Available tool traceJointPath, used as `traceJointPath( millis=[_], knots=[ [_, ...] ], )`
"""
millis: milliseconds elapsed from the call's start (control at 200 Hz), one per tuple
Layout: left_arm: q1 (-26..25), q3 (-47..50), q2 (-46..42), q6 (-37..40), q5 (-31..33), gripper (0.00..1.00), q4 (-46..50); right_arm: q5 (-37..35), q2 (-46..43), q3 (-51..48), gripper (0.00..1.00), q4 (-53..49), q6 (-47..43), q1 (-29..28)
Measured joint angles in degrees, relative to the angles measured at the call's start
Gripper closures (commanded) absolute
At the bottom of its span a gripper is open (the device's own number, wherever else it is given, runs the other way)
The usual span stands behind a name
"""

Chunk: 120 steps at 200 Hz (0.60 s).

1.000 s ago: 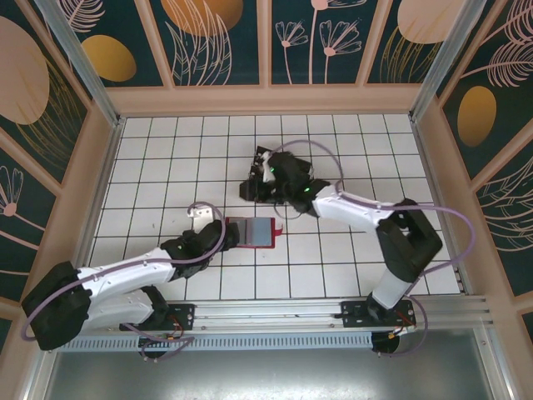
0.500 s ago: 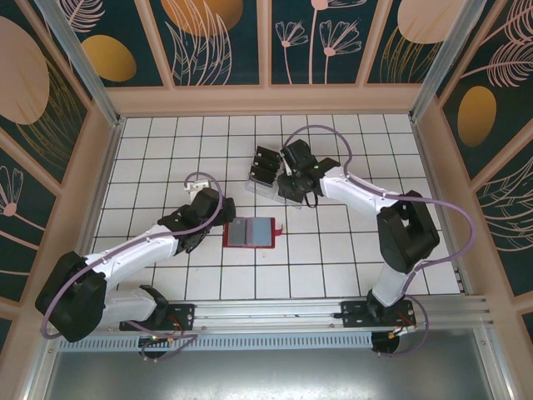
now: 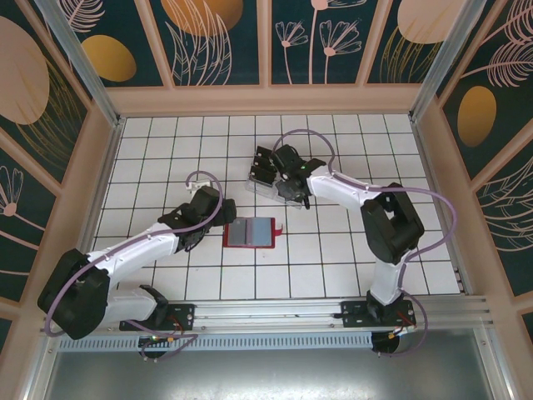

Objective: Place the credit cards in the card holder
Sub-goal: Pick up the credit card from the storage box.

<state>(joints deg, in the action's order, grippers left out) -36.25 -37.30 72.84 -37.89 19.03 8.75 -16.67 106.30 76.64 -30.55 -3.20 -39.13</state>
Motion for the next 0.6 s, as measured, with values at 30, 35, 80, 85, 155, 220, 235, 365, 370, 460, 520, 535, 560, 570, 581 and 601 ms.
traceJointPath(
  millis=[30, 35, 80, 85, 155, 220, 235, 365, 370, 460, 520, 535, 560, 570, 581, 601],
  knots=[
    [0.1, 0.0, 0.1, 0.0, -0.2, 0.01, 0.0, -0.3, 0.5, 0.0, 0.68, 0.0, -0.3, -0.1],
    [0.1, 0.0, 0.1, 0.0, -0.2, 0.01, 0.0, -0.4, 0.5, 0.0, 0.68, 0.0, -0.4, -0.1],
    [0.2, 0.0, 0.2, 0.0, -0.4, 0.01, 0.0, -0.8, 1.2, 0.0, 0.68, 0.0, -0.8, -0.2],
    [0.2, 0.0, 0.2, 0.0, -0.4, 0.01, 0.0, -0.9, 1.3, 0.0, 0.68, 0.0, -0.9, -0.2],
    [0.3, 0.0, 0.2, 0.2, -0.6, 0.01, -0.2, -1.5, 1.9, 0.1, 0.70, 0.0, -1.2, -0.3],
    [0.3, 0.0, 0.4, 0.2, -0.6, 0.01, -0.6, -1.8, 1.9, 0.2, 0.72, 0.0, -1.6, -0.3],
    [0.3, 0.0, 0.4, 0.2, -0.6, 0.01, -0.7, -1.8, 1.9, 0.2, 0.73, 0.0, -1.7, -0.3],
    [0.3, 0.0, 0.9, 0.2, -0.7, 0.01, -1.3, -1.9, 2.7, 0.7, 0.78, -0.1, -2.8, -0.3],
    [0.3, 0.0, 0.9, 0.2, -0.7, 0.01, -1.3, -1.9, 2.8, 0.7, 0.78, -0.1, -2.7, -0.3],
    [0.3, 0.0, 1.2, 0.2, -0.7, 0.01, -1.3, -1.8, 2.9, 0.9, 0.82, -0.2, -3.7, -0.3],
    [0.3, 0.0, 1.3, 0.2, -0.7, 0.01, -1.5, -1.7, 2.9, 1.0, 0.84, -0.2, -4.2, -0.3],
    [0.3, 0.0, 1.3, 0.2, -0.7, 0.01, -1.6, -1.7, 2.9, 1.0, 0.85, -0.2, -4.4, -0.3],
    [0.3, 0.0, 1.3, 0.2, -0.7, 0.01, -1.7, -1.7, 2.9, 1.0, 0.86, -0.2, -4.5, -0.3],
    [0.3, 0.0, 1.3, 0.2, -0.7, 0.01, -1.7, -1.7, 2.9, 1.1, 0.87, -0.2, -4.6, -0.3],
    [0.3, 0.0, 1.3, 0.2, -0.7, 0.01, -1.7, -1.7, 2.9, 1.1, 0.87, -0.2, -4.7, -0.3],
    [0.3, 0.0, 1.4, 0.2, -0.7, 0.01, -1.7, -1.6, 2.9, 1.1, 0.88, -0.2, -5.0, -0.3]
  ],
)
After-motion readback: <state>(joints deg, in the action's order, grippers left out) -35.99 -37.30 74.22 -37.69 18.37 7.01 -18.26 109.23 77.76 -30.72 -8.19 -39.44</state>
